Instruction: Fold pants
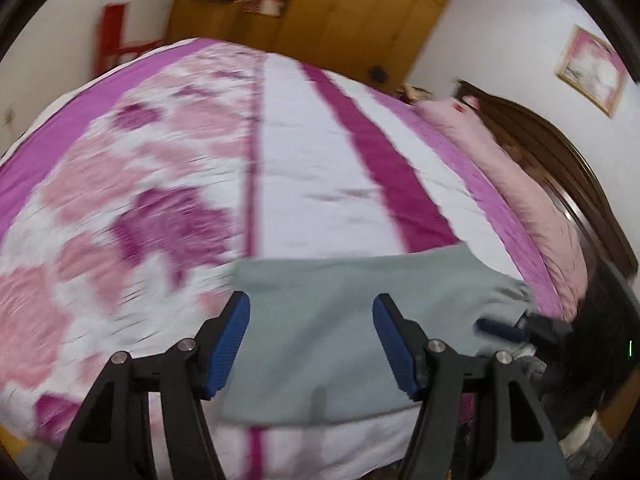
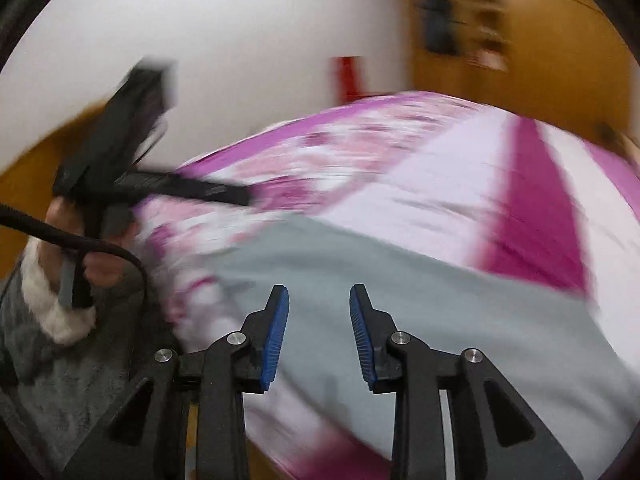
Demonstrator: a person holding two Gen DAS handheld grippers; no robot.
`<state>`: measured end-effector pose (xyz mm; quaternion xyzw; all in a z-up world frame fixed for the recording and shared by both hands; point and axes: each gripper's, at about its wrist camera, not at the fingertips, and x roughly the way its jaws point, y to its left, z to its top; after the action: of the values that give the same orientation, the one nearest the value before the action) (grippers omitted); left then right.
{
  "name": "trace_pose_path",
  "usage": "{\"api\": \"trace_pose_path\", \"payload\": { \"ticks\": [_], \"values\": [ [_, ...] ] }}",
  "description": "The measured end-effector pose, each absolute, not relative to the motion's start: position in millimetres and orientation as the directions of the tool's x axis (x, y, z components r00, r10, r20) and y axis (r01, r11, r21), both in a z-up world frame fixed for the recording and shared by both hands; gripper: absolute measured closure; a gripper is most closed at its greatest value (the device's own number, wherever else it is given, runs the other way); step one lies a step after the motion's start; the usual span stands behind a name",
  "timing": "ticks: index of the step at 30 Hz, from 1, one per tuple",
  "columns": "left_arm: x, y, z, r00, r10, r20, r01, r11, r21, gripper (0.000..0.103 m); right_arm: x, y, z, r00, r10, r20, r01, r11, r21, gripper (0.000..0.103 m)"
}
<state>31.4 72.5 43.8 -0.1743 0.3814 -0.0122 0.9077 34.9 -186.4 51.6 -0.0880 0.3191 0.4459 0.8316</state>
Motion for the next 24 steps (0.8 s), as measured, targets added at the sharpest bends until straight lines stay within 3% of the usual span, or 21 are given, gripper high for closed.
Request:
{"api": "trace_pose_path", "payload": {
  "ticks": [1, 3, 6, 9, 12, 18, 21, 23, 24],
  "values": [
    [41, 60, 42, 0.704, -0.142, -0.695, -0.102, 0.949, -0.298, 0.037, 46, -210, 51, 0.426, 0.666, -0.612, -0.756, 0.634, 0.165, 0.075],
    [58, 39, 32, 0.69, -0.107, -0.715, -0.093, 0.968, -0.235, 0.049, 73, -266, 42, 0.453, 0.639, -0.622, -0.635, 0.721, 0.279, 0.076],
    [72, 24, 14, 0.665, -0.082, -0.742, -0.089, 0.978, -0.188, 0.054, 94, -322, 17, 0.466, 0.588, -0.661, -0.48, 0.795, 0.37, 0.096],
    [77, 16, -6, 0.627, 0.001, -0.779, -0.118, 0.989, -0.094, 0.055, 94, -352, -5, 0.475, 0.554, -0.684, -0.42, 0.826, 0.377, 0.096],
    [77, 17, -27, 0.568, 0.037, -0.822, -0.141, 0.989, -0.052, 0.055, 88, -374, -25, 0.468, 0.567, -0.678, -0.379, 0.822, 0.425, 0.103],
    [68, 13, -33, 0.568, 0.097, -0.817, -0.146, 0.989, 0.015, 0.055, 77, -408, -38, 0.504, 0.503, -0.702, -0.305, 0.864, 0.4, 0.103],
    [67, 7, -27, 0.567, 0.106, -0.817, -0.153, 0.988, 0.022, 0.056, 70, -423, -29, 0.541, 0.514, -0.665, -0.293, 0.857, 0.424, 0.103],
    [66, 1, -17, 0.573, 0.061, -0.817, -0.132, 0.991, -0.019, 0.056, 67, -444, -19, 0.606, 0.511, -0.61, -0.263, 0.852, 0.452, 0.091],
    [65, -4, -10, 0.582, 0.038, -0.812, -0.118, 0.992, -0.038, 0.056, 67, -461, -14, 0.643, 0.512, -0.569, -0.241, 0.841, 0.484, 0.071]
  ]
}}
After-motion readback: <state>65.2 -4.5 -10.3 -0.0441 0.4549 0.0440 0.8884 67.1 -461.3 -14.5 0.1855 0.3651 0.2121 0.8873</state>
